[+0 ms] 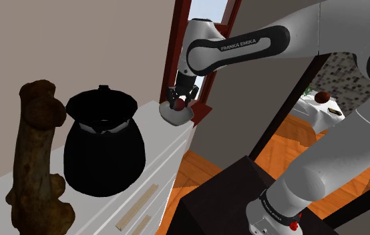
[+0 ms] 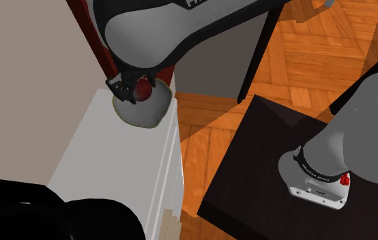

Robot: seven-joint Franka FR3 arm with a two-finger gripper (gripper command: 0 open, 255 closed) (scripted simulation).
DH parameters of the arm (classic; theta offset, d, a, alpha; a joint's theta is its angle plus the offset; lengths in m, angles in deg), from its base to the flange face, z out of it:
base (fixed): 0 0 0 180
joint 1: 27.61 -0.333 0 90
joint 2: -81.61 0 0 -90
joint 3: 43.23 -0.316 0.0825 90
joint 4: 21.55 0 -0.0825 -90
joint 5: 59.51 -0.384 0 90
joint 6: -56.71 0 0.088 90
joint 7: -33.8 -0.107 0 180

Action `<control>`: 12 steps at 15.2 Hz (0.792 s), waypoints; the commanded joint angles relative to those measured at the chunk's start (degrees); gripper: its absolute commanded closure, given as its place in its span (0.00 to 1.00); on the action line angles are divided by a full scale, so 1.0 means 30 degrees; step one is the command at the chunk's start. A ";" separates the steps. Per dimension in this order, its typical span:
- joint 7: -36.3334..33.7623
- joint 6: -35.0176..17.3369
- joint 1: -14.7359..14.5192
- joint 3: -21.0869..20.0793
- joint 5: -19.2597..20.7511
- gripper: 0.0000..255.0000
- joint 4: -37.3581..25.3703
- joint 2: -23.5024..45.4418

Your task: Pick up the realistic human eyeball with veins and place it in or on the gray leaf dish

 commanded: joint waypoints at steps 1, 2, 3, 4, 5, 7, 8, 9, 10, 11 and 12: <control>-0.0011 -0.0027 -0.0001 -0.0004 0.0008 1.00 0.0001 0.0020; -0.0011 -0.0027 -0.0001 -0.0004 0.0008 1.00 0.0001 0.0020; -0.0011 -0.0027 -0.0001 -0.0004 0.0008 1.00 0.0001 0.0020; -0.0011 -0.0027 -0.0001 -0.0004 0.0008 1.00 0.0001 0.0020; -0.0011 -0.0027 -0.0001 -0.0004 0.0008 1.00 0.0001 0.0020; -0.0011 -0.0027 -0.0001 -0.0004 0.0008 0.00 0.0002 0.0019; -0.0011 -0.0027 -0.0001 -0.0004 0.0008 0.00 0.0002 0.0019; -0.0011 -0.0028 -0.0001 -0.0004 0.0008 0.00 0.0002 0.0019; -0.0011 -0.0027 -0.0001 -0.0004 0.0008 0.00 0.0002 0.0019; -0.0011 -0.0027 -0.0001 -0.0004 0.0008 0.00 0.0002 0.0019; 0.0067 0.0610 -0.0008 0.0020 -0.0096 0.00 -0.0368 -0.0263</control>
